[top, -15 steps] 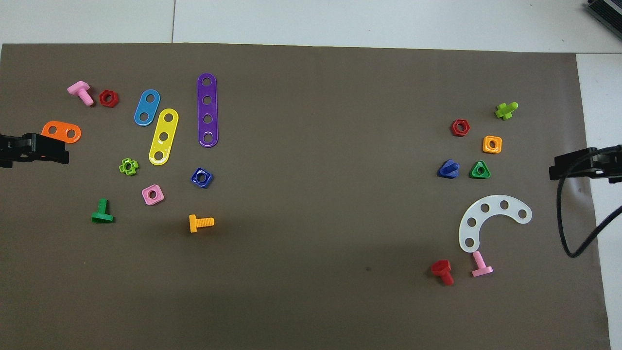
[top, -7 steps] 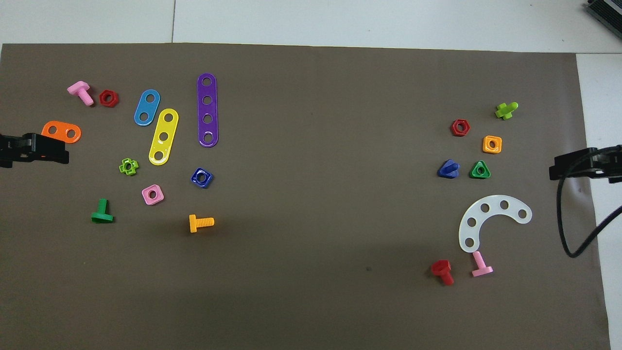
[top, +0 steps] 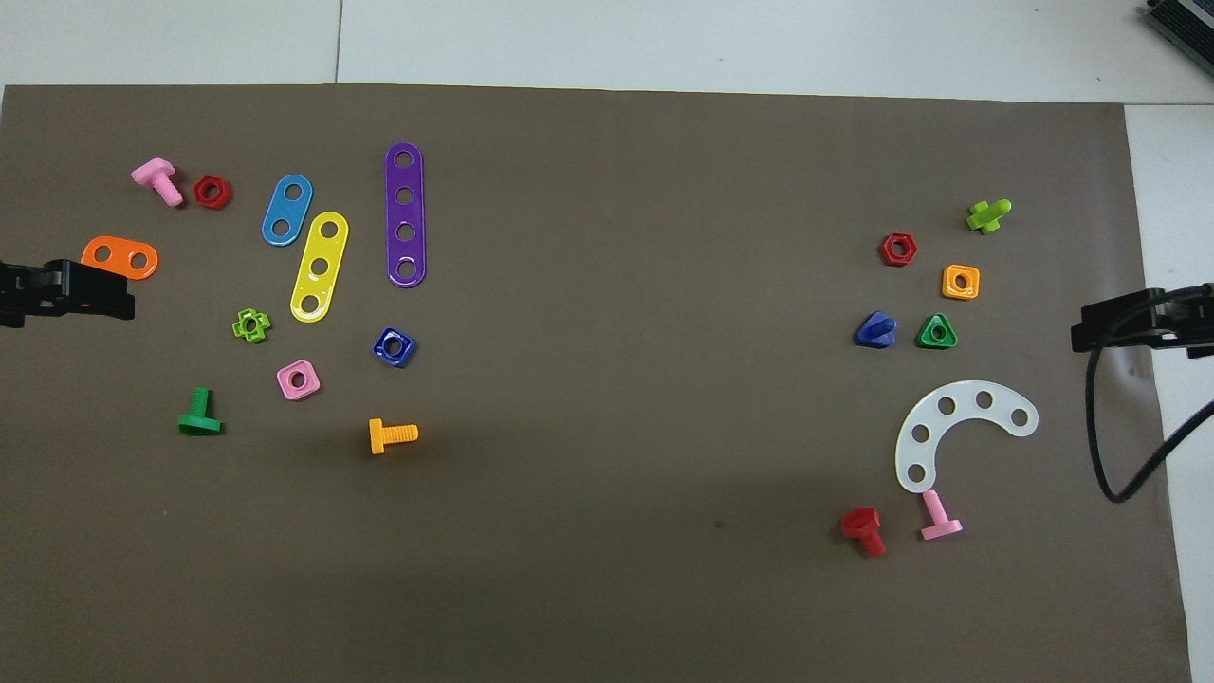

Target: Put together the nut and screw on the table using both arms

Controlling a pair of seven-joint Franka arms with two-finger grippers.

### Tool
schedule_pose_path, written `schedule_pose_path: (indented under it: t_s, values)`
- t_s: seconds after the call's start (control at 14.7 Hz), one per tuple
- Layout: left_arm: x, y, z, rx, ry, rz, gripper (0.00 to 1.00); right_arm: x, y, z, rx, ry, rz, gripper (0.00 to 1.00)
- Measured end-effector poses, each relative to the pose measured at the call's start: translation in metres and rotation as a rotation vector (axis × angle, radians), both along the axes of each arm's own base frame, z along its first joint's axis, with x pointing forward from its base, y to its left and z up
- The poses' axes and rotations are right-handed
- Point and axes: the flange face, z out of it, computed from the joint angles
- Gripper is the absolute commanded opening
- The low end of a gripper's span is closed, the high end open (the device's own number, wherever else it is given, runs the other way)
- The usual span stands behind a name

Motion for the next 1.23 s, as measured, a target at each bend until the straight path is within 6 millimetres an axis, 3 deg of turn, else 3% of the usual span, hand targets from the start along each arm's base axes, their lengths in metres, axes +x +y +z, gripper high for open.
schedule_pose_path:
  t_s: [0.41, 0.82, 0.95, 1.23]
  values:
    - [0.0, 0.0, 0.0, 0.0, 0.0, 0.0, 1.0, 0.0, 0.0, -0.003, 0.0, 0.005, 0.0, 1.0]
    - [0.0, 0.0, 0.0, 0.0, 0.0, 0.0, 1.0, 0.003, 0.001, -0.023, 0.004, -0.012, 0.003, 1.0]
    - [0.0, 0.0, 0.0, 0.0, 0.0, 0.0, 1.0, 0.016, 0.013, -0.051, 0.016, -0.06, 0.021, 1.0]
    - [0.0, 0.0, 0.0, 0.0, 0.0, 0.0, 1.0, 0.043, 0.046, -0.154, 0.016, -0.074, 0.079, 1.0]
